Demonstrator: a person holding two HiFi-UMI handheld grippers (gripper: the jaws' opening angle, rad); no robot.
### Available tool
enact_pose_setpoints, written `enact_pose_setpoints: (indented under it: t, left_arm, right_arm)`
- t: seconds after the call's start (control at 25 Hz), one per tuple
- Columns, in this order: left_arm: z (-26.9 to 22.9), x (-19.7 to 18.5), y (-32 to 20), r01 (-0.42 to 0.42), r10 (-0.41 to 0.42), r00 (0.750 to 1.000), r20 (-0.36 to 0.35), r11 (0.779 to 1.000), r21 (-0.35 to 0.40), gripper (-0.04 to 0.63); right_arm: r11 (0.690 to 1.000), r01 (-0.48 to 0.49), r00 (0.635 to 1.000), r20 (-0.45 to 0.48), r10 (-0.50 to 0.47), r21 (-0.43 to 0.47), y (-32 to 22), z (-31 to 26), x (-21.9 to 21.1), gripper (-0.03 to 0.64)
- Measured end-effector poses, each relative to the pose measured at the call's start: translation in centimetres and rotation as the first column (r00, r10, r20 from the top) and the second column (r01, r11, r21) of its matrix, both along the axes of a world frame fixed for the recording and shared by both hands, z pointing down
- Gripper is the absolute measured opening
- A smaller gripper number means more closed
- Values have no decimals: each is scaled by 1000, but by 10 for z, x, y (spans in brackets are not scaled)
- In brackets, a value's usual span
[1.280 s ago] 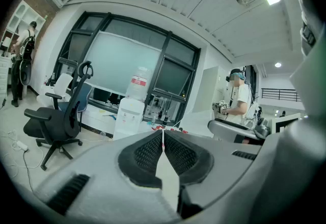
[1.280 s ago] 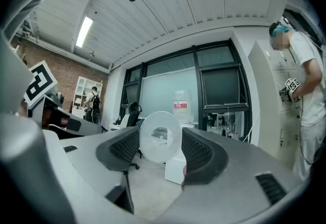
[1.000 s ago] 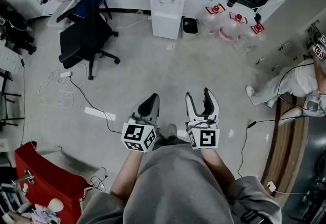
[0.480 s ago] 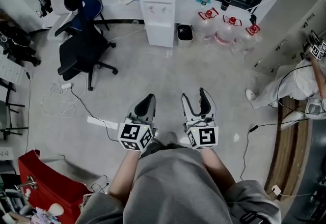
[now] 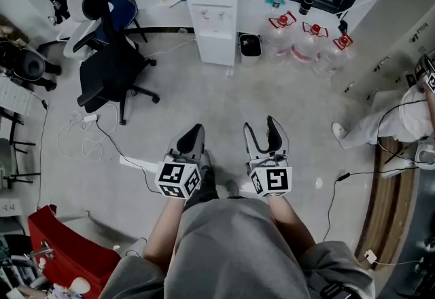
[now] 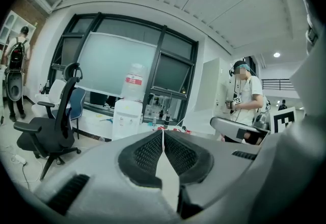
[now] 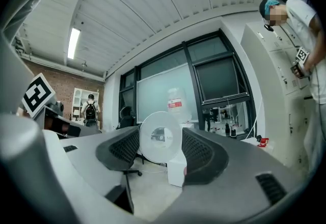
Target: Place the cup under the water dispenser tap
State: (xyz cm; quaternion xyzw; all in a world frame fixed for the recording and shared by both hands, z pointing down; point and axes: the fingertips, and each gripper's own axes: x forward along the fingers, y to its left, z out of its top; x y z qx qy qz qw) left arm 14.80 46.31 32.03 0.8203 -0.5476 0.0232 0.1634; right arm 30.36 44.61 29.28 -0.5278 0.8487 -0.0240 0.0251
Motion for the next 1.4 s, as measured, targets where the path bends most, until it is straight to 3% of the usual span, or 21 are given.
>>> enact_pose_setpoints:
  t: [0.6, 0.72, 1.4]
  left_arm:
    - [15, -93, -153, -59, 58, 998, -18, 998, -30, 12]
    - [18, -111, -177, -75, 76, 997, 15, 997, -24, 12]
    - [51, -160, -273, -129, 130, 992, 1, 988, -80, 12]
  right_arm:
    - [997, -70, 998, -10, 70, -37, -140, 11, -90, 258]
    - [996, -77, 997, -21, 76, -36, -163, 10, -110, 258]
    - [990, -120, 992, -53, 116, -75, -258, 35, -161, 258]
